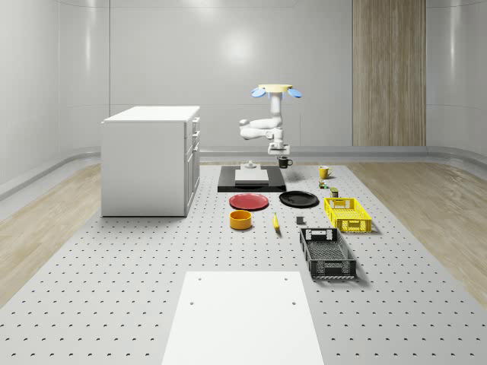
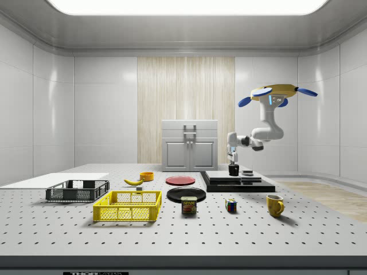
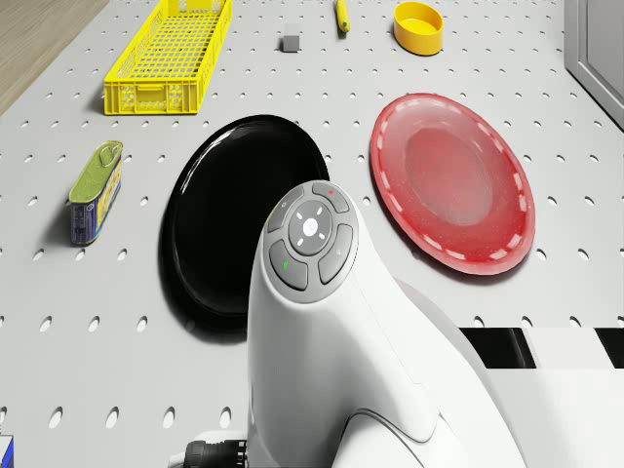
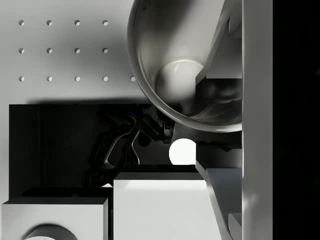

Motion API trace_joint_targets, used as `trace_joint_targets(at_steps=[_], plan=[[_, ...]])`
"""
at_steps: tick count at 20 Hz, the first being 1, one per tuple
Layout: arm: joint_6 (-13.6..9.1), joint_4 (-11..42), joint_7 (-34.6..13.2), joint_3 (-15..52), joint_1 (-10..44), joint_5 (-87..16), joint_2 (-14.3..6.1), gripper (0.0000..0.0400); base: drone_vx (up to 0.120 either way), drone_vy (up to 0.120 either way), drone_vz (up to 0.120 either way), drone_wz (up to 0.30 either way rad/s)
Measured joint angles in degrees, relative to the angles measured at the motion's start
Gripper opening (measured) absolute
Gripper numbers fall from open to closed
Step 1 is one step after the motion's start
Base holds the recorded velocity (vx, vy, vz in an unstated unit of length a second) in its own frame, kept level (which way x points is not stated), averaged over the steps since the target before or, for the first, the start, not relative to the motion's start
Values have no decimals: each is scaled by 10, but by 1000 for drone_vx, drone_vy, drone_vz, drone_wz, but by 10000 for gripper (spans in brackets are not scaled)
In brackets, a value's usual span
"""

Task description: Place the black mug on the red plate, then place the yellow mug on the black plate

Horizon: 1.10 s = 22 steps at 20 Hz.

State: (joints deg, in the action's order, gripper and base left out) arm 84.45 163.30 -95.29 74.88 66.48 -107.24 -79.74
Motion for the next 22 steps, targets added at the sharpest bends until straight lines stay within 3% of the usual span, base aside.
trace_joint_targets(at_steps=[22], plan=[[25, -2, -6, 5, 8, 12, -27, 110, 120, -120, 0, 0]])
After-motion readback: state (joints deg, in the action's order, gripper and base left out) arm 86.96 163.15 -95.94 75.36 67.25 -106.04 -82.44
